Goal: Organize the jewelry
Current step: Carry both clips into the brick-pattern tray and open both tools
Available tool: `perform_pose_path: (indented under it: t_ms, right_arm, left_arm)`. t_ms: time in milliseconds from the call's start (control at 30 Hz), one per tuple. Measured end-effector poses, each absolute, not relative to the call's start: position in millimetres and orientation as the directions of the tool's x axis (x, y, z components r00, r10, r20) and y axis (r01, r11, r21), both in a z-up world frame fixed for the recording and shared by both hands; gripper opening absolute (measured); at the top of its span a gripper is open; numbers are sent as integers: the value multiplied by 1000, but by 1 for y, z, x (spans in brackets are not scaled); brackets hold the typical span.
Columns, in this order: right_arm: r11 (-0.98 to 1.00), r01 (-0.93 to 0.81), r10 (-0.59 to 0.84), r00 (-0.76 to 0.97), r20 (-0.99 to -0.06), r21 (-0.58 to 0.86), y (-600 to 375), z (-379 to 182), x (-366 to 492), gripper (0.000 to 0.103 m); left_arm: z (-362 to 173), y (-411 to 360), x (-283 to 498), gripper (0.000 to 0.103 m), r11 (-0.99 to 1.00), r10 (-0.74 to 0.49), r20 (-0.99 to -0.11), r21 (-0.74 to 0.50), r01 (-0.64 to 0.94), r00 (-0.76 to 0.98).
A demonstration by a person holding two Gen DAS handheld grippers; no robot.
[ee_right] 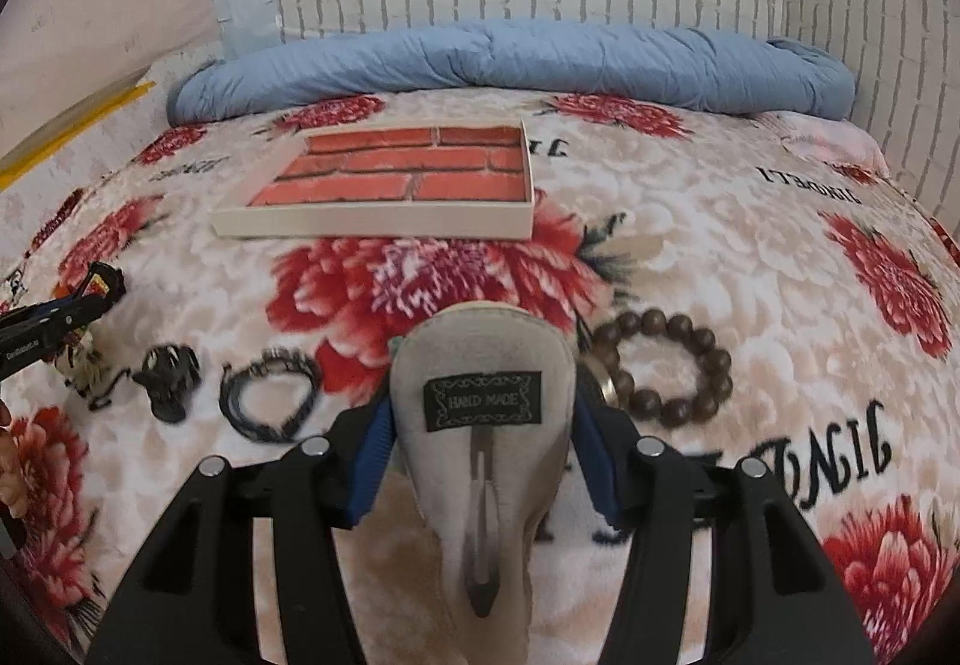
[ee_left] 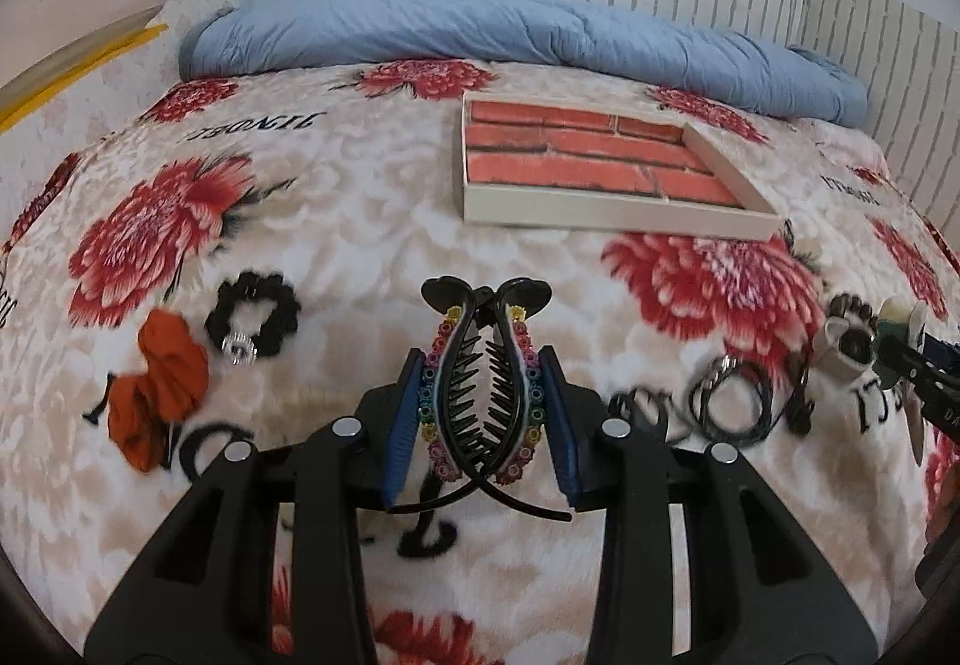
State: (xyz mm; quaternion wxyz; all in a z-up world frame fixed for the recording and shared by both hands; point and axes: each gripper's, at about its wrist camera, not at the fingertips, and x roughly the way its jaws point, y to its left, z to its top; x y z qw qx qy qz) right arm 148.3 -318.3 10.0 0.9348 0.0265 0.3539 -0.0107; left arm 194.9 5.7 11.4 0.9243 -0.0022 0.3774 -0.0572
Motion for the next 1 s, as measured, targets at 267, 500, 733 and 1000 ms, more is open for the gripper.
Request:
perform_pose_path:
  t_ms: [267,500,733,1000]
  right_arm:
    - [998,31,12,758,-652,54,-313,30,209,54]
    - [999,32,1,748,-664,37,-310,31,274,54]
    - [998,47,-10,742,-670,37,-308,26,329,54]
    - [996,81,-30,727,-686,42,-315,14,384,54]
  left_arm:
    - [22,-13,257,36,990,-134,-723,-74,116,677]
    - [27,-35,311,36,990,-135,-725,-73,120,676]
    - [24,-53,362,36,988,-149,-728,-82,131,669]
    - [14,-61,412,36,992,-118,-737,-50,120,665]
